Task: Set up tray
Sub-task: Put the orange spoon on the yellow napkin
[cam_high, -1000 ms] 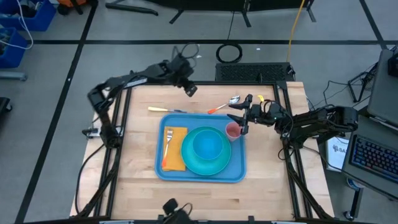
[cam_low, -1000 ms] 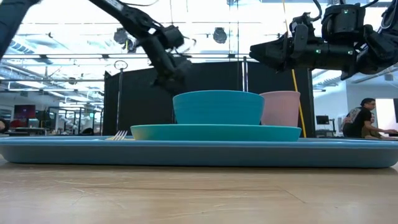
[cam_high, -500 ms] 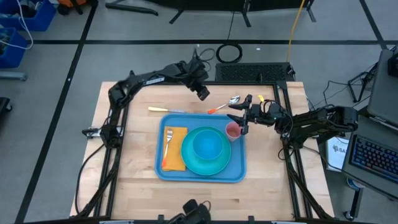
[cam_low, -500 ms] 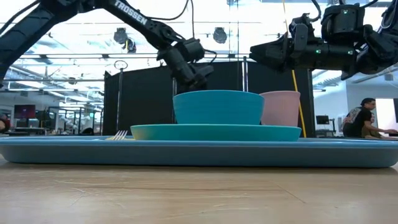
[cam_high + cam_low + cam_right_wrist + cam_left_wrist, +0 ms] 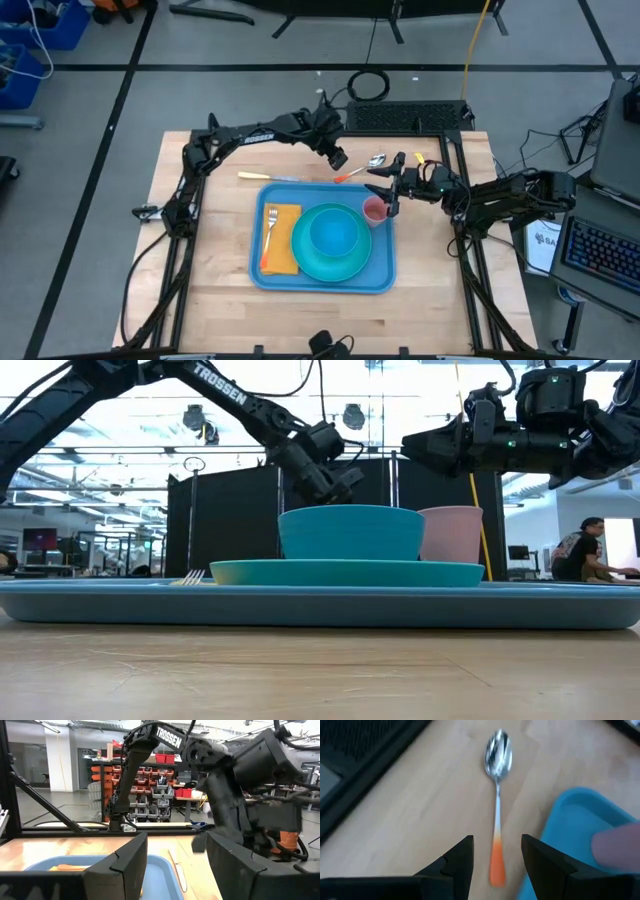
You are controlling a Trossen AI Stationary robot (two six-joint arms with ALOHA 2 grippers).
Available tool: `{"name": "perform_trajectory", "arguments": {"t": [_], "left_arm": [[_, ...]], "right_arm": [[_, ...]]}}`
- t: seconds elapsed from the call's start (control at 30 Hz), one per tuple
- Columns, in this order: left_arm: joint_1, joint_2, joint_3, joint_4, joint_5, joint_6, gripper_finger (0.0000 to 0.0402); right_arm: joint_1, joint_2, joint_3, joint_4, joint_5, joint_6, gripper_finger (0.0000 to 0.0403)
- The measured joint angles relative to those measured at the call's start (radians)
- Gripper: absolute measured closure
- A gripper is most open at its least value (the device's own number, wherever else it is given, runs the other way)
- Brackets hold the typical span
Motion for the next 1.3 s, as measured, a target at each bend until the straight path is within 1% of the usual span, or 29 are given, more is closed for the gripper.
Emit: {"name": "perform_trajectory", "arguments": {"t": [0.2, 0.23, 0.33, 0.43, 0.53, 0.6, 0.73, 0.83, 0.93, 1.0, 1.1, 1.13, 1.3], "left_arm": [[-0.005, 0.039, -0.001, -0.002, 0.044, -0.027, 0.0232], [-0.006, 0.042, -0.001, -0.009, 0.028, -0.026, 0.0232], [-0.006, 0.045, 0.000, -0.020, 0.026, -0.022, 0.0232], [-0.005, 0.045, 0.002, -0.017, 0.058, -0.005, 0.0232], [0.006, 0.027, 0.002, -0.018, 0.061, 0.000, 0.0232], [0.020, 0.000, 0.002, -0.022, 0.045, 0.001, 0.0232], [0.045, -0.064, 0.001, -0.061, 0.028, 0.022, 0.0232], [0.032, -0.127, -0.007, -0.078, -0.038, 0.068, 0.0232], [0.013, -0.191, -0.035, -0.050, -0.089, 0.093, 0.0232], [0.003, -0.228, -0.080, -0.011, -0.130, 0.104, 0.0232], [-0.003, -0.296, -0.186, 0.087, -0.142, 0.087, 0.0232], [-0.003, -0.320, -0.229, 0.142, -0.144, 0.074, 0.0232], [0.000, -0.471, -0.474, 0.383, -0.182, 0.008, 0.0232]], "right_arm": [[0.000, 0.000, 0.000, 0.001, 0.000, 0.001, 0.0209], [0.000, 0.000, 0.000, 0.001, 0.001, 0.001, 0.0209], [0.000, 0.000, 0.000, 0.001, 0.001, 0.001, 0.0209], [0.000, 0.000, 0.000, 0.001, 0.001, 0.000, 0.0209], [0.000, 0.000, 0.000, 0.001, 0.001, -0.001, 0.0209], [0.000, 0.000, 0.000, 0.001, -0.001, -0.003, 0.0209], [-0.001, -0.010, 0.003, -0.015, -0.054, -0.006, 0.0209], [0.000, -0.034, 0.042, -0.143, -0.057, -0.010, 0.0209], [0.000, -0.063, 0.125, -0.366, -0.056, -0.046, 0.0209], [0.000, -0.078, 0.185, -0.515, -0.057, -0.079, 0.0209], [-0.007, -0.099, 0.266, -0.684, -0.051, -0.158, 0.0209], [-0.013, -0.102, 0.293, -0.725, -0.052, -0.181, 0.0209], [-0.066, -0.131, 0.386, -0.909, -0.052, -0.245, 0.0209]]}}
